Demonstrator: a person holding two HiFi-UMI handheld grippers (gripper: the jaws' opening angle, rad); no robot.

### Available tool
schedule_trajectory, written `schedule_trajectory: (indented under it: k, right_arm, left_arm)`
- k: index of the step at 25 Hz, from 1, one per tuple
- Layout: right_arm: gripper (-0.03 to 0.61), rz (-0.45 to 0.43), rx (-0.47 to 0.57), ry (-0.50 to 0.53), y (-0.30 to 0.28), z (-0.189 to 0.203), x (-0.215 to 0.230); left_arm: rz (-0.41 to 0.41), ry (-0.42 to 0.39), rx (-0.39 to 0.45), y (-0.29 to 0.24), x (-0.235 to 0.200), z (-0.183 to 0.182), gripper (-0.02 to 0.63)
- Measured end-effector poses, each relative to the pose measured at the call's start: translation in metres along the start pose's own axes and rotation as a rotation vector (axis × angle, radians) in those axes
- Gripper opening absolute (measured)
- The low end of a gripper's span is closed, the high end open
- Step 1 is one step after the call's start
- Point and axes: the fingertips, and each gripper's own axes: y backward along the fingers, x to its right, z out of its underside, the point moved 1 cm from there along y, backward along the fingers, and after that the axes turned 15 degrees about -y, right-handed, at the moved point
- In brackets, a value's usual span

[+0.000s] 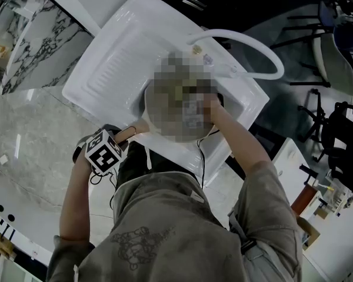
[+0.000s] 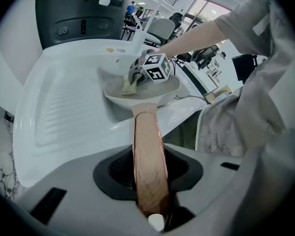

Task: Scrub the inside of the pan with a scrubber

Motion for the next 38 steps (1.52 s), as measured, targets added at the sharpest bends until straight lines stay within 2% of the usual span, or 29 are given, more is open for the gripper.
schedule_trajectory:
  k: [4, 11, 18, 21, 24, 27, 30, 33, 36, 38]
  right_arm:
    - [0.074, -0.141, -0.104, -0.119, -0.001, 0.034, -0.03]
    - [0.077, -0.393, -0.107, -0.457, 0.031, 0.051, -0.076]
    - [0.08, -0.641, -0.113, -0.665, 0.062, 0.027, -0.1]
    - [0.08, -0.816, -0.098, -0.757, 0.078, 0.008, -0.11]
    - [0.08, -0.984, -0.053, -0.828, 0.099, -0.013, -0.115]
    - [0.08, -1.088, 0.036, -0.881, 0.116, -0.037, -0.114]
    - [0.078, -1.145, 0.138, -0.95, 0.128, -0.062, -0.109]
    - [0.078, -1.154, 0.244, -1.039, 0.133, -0.079, -0.097]
    - [0.075, -1.115, 0.39, -1.166, 0.14, -0.092, -0.075]
    - [0.074, -1.058, 0.508, -1.269, 0.147, -0.096, -0.057]
  left_arm:
    - [0.007, 0.002, 0.0, -0.001, 0.0, 0.001, 0.143]
    - [-0.001, -0.004, -0.003, -0.002, 0.0, -0.001, 0.143]
    - [-0.014, -0.023, -0.015, -0.001, 0.0, -0.001, 0.143]
    - [-0.022, -0.025, -0.017, -0.001, -0.001, 0.0, 0.141]
    - [-0.032, -0.023, -0.014, 0.0, -0.002, -0.002, 0.141]
    - [-0.042, -0.023, -0.014, 0.001, -0.002, -0.004, 0.141]
    - [-0.06, -0.033, -0.011, 0.0, -0.002, -0.004, 0.143]
    - [-0.096, -0.06, -0.007, 0.002, -0.004, -0.004, 0.144]
    - [-0.14, -0.074, -0.017, 0.005, -0.007, 0.0, 0.161]
    - [-0.158, -0.072, -0.008, 0.008, -0.006, -0.001, 0.18]
